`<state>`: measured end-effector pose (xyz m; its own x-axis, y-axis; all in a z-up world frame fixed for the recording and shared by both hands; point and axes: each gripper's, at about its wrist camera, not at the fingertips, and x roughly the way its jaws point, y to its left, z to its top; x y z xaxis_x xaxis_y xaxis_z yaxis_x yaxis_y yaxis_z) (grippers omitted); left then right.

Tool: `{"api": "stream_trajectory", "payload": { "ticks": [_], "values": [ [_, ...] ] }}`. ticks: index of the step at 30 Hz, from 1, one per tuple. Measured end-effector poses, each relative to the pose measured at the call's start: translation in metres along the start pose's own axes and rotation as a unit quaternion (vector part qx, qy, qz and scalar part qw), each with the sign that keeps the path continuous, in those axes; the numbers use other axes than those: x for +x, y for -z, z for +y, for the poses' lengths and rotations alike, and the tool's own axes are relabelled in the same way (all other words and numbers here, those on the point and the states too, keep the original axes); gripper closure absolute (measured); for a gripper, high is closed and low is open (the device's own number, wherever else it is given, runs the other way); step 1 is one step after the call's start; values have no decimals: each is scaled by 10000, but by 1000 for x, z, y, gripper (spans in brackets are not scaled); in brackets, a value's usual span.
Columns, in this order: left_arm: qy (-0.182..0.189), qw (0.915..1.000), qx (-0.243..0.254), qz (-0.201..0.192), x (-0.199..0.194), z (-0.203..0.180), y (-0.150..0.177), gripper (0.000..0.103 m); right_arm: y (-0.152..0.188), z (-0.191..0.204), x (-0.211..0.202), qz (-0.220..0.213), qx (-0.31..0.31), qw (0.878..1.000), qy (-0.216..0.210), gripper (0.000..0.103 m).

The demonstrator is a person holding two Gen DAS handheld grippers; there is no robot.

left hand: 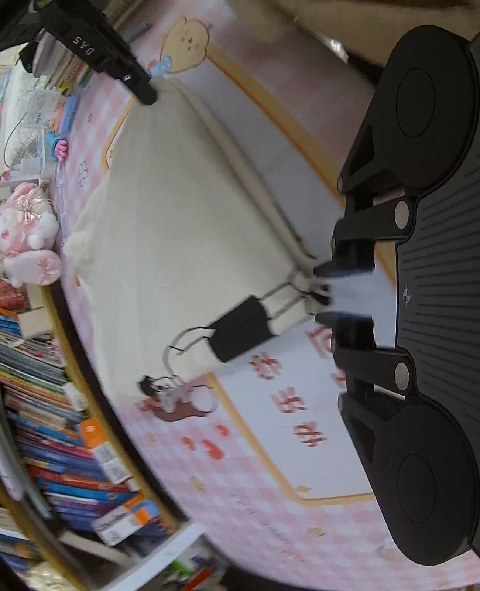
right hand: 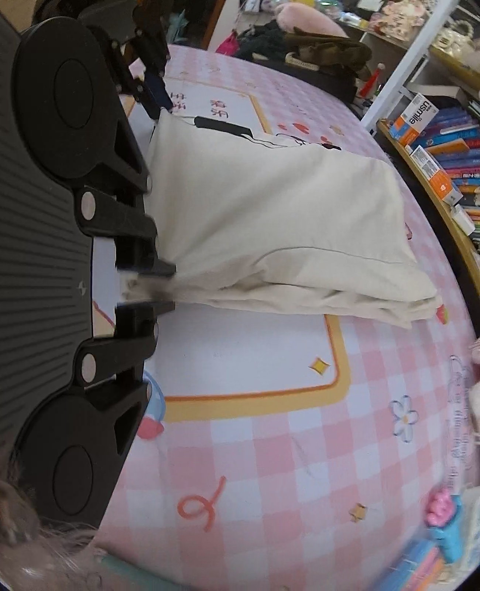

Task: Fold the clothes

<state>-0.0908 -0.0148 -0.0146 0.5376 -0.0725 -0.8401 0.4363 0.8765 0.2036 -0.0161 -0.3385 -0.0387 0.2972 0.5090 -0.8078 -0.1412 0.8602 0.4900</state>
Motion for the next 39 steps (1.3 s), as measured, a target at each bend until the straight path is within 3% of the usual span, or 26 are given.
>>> {"api": "stream_trajectory", "payload": {
  "ticks": [1,3,6,8,10,11,15,20,22,25,27,29,33,36,39],
  "values": [
    [53,9999,-94,-3,-5,6,2,73,-1,2,-6,-115,-75,9999,70,70],
    [34,9988,-470,-109,-14,26,1,70,-3,4,-14,-308,-156,9994,68,61],
    [-22,9901,-1358,-348,-15,59,-11,70,-12,6,-13,-448,-158,9989,-10,60],
    [90,9785,-1990,-528,-11,80,-23,69,-16,8,-7,-461,-150,9988,-1,60],
    [242,9698,-2329,-677,-3,93,-34,61,-17,10,1,-414,-125,9991,13,60],
    [282,9702,-2306,-690,3,96,-40,52,-15,10,6,-378,-88,9992,76,60],
    [404,9724,-2180,-725,29,107,-66,40,-8,7,13,-417,67,9988,240,70],
    [734,9728,-2096,-661,73,135,-97,39,-3,10,12,-511,64,9978,413,75],
    [685,9740,-2091,-545,90,139,-111,39,0,14,13,-553,34,9971,519,75],
    [883,9672,-2324,-526,117,159,-130,39,2,20,15,-584,2,9959,688,76],
    [1169,9562,-2626,-548,133,173,-137,39,3,23,16,-592,0,9951,794,76],
    [1468,9369,-3118,-588,149,190,-140,40,3,26,17,-597,35,9943,883,75],
    [2145,8836,-4098,-723,175,213,-133,43,6,30,19,-736,201,9915,1051,75],
    [2594,8361,-4767,-801,194,227,-129,42,9,36,21,-828,233,9890,1200,75],
    [2783,8285,-4789,-827,203,233,-136,43,10,40,22,-867,240,9870,1329,75]
  ]
}}
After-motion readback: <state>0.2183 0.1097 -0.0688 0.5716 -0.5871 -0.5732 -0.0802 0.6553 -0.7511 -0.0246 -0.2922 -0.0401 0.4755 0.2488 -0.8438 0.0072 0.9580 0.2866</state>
